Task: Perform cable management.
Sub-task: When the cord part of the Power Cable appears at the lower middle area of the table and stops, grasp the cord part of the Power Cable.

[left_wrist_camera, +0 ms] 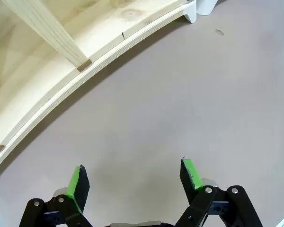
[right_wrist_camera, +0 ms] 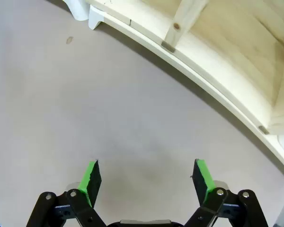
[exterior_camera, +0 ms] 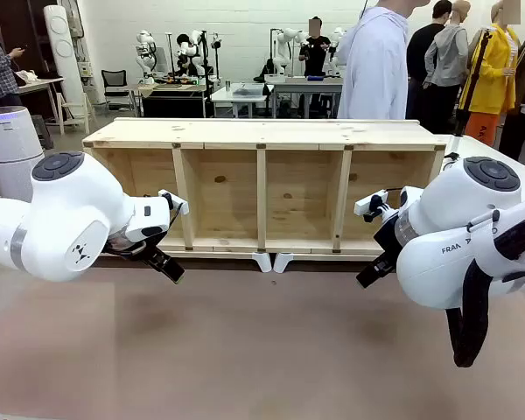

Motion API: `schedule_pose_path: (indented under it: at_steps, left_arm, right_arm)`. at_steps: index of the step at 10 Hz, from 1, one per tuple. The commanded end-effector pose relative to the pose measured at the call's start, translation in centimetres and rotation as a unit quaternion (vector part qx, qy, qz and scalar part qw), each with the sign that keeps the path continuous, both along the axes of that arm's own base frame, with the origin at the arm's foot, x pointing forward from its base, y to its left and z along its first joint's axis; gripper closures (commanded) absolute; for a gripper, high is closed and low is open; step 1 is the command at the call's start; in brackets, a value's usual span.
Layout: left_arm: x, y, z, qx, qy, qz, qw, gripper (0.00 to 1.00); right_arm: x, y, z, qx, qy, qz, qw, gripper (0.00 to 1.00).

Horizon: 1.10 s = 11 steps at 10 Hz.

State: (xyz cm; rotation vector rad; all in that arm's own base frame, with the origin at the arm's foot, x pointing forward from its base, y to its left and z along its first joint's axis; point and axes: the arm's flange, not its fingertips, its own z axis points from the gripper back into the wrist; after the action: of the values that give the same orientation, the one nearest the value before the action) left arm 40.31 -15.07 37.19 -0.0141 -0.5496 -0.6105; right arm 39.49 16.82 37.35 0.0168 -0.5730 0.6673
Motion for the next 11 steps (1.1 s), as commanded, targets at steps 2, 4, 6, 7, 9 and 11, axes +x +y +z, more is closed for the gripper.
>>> schedule_pose_path:
  at_steps: [2,4,6,7,9,11]
  left_arm:
    - [0.0,0.0,0.0,0.0,0.0,0.0,1.0,0.0]
    - [0.0,0.0,0.0,0.0,0.0,0.0,1.0,0.0]
    - [0.0,0.0,0.0,0.0,0.0,0.0,1.0,0.0]
    - [0.0,0.0,0.0,0.0,0.0,0.0,1.0,0.0]
    - [0.0,0.0,0.0,0.0,0.0,0.0,1.0,0.0]
    - [-1.1,-0.2,1.2,0.006,-0.007,-0.007,1.0,0.0]
  right_arm:
    - [0.0,0.0,0.0,0.0,0.0,0.0,1.0,0.0]
    - [0.0,0.0,0.0,0.0,0.0,0.0,1.0,0.0]
    - [0.0,0.0,0.0,0.0,0.0,0.0,1.0,0.0]
    - [0.0,0.0,0.0,0.0,0.0,0.0,1.0,0.0]
    - [0.0,0.0,0.0,0.0,0.0,0.0,1.0,0.0]
    - [-0.7,-0.3,0.9,0.008,-0.011,0.005,1.0,0.0]
